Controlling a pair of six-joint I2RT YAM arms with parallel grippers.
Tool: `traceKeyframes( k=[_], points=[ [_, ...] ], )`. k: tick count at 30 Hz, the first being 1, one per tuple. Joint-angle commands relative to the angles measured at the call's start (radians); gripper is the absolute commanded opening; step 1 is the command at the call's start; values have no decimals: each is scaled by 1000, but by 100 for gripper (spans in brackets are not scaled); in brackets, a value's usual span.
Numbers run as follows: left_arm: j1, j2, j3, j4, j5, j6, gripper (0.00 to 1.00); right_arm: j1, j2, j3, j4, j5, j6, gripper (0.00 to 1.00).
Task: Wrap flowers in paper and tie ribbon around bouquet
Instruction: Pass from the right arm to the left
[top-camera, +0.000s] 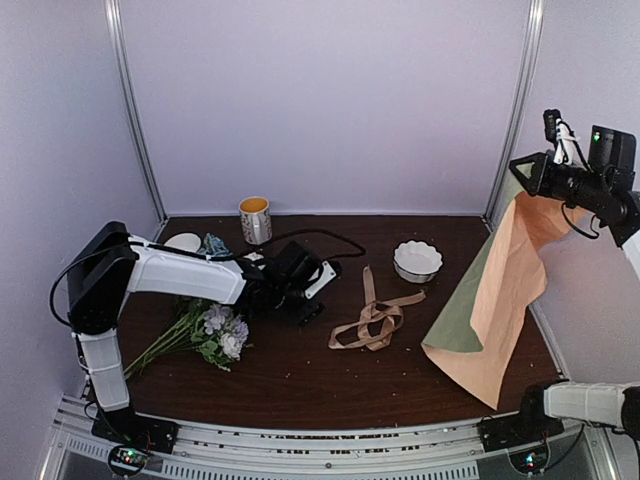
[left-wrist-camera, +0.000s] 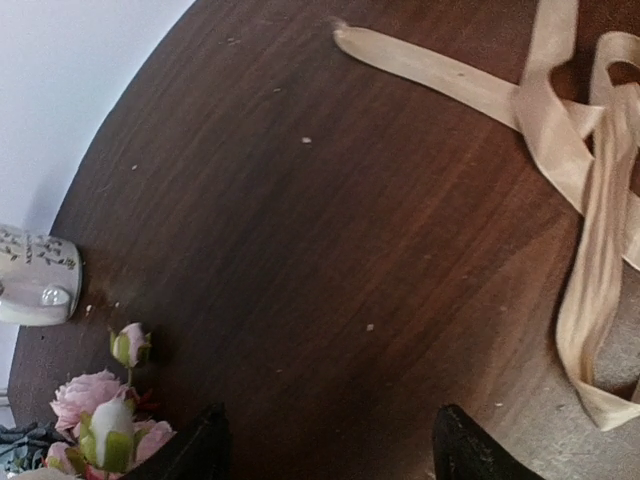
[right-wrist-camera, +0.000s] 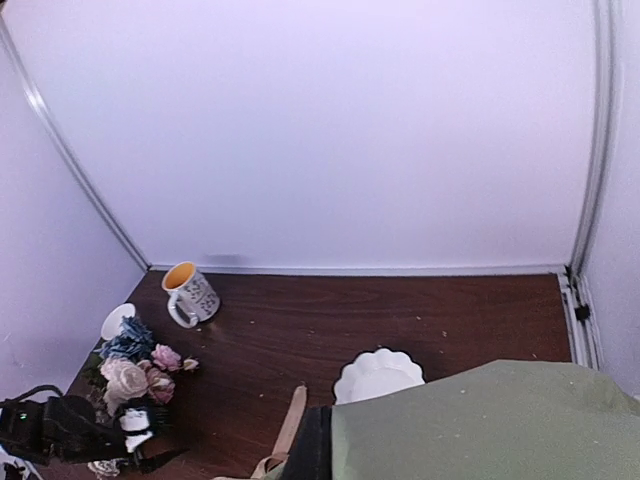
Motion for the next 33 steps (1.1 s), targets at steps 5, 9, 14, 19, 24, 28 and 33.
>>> traceKeyframes(
  k=[5, 9, 14, 19, 24, 28, 33],
  points=[
    [-86, 122, 115, -7, 7, 96, 71, 210, -31, 178, -12, 15, -67, 0],
    [-93, 200, 200, -10, 59, 117, 71, 240, -40, 205, 53, -30, -42, 0],
    [-128, 301, 339, -21, 120, 168, 70, 242, -69, 221, 108, -7, -21, 0],
    [-196, 409, 500, -53, 184, 272, 70, 242, -97, 229, 138, -6, -21, 0],
    [-227, 481, 625, -68, 349, 321, 69, 242, -93, 254, 137, -33, -18, 0],
    [-252, 462, 687, -58, 452, 345, 68, 243, -77, 278, 141, -40, -9, 0],
    [-227, 250, 510, 119, 524, 288, 68, 258, -45, 300, 162, -38, 31, 0]
  ],
)
